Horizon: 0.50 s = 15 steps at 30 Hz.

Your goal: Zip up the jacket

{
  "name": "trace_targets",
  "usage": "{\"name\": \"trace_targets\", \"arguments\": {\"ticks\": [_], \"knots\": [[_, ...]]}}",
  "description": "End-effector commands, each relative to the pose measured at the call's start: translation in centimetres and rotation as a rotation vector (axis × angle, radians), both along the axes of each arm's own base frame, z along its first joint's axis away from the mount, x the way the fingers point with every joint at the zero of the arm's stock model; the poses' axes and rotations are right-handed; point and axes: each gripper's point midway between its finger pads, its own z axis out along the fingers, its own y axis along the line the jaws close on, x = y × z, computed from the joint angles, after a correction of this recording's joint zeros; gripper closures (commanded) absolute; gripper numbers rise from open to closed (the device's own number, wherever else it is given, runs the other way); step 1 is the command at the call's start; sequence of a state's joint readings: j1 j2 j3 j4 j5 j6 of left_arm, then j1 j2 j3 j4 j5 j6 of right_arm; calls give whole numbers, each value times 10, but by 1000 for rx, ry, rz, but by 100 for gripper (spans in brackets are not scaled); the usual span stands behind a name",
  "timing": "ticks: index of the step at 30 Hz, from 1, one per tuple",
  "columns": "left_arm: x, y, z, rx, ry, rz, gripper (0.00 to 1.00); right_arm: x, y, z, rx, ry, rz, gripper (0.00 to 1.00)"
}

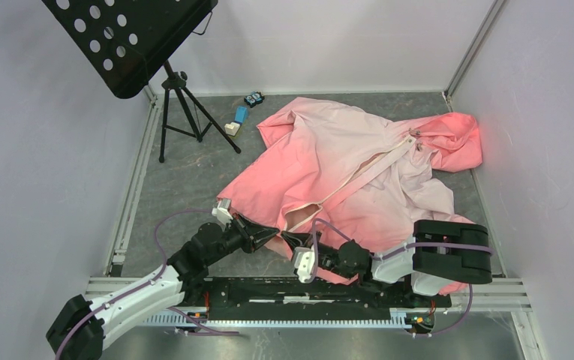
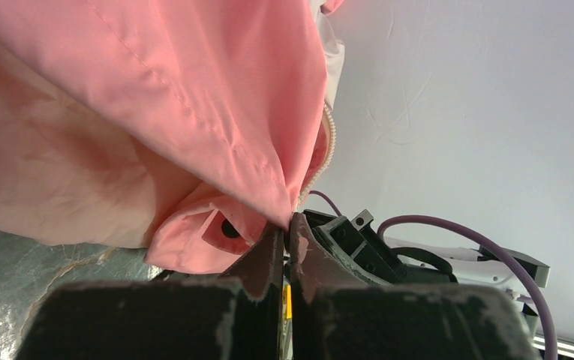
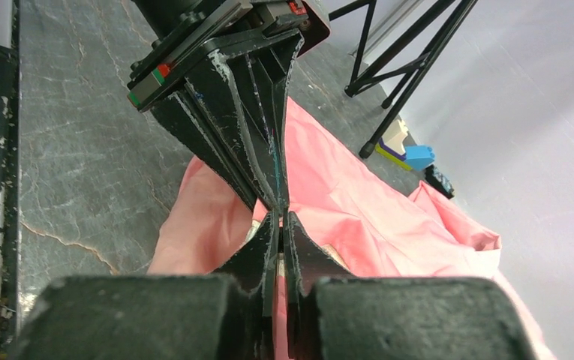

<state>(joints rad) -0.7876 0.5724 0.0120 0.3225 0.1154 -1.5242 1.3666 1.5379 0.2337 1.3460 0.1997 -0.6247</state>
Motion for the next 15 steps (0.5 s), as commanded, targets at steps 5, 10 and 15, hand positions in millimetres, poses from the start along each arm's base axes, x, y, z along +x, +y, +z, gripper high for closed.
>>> {"name": "trace_targets", "arguments": {"ticks": [5,10,15], "knots": [[-16,5,-32,83,90,-46,98,28,-9,16,135,128,-207,100],[-21,19,-42,233,120,-36,98,54,-44,4,191,242,-465,100],[-19,35,-36,238,89,30,98,61,-71,-20,200,379,-613,100]]}}
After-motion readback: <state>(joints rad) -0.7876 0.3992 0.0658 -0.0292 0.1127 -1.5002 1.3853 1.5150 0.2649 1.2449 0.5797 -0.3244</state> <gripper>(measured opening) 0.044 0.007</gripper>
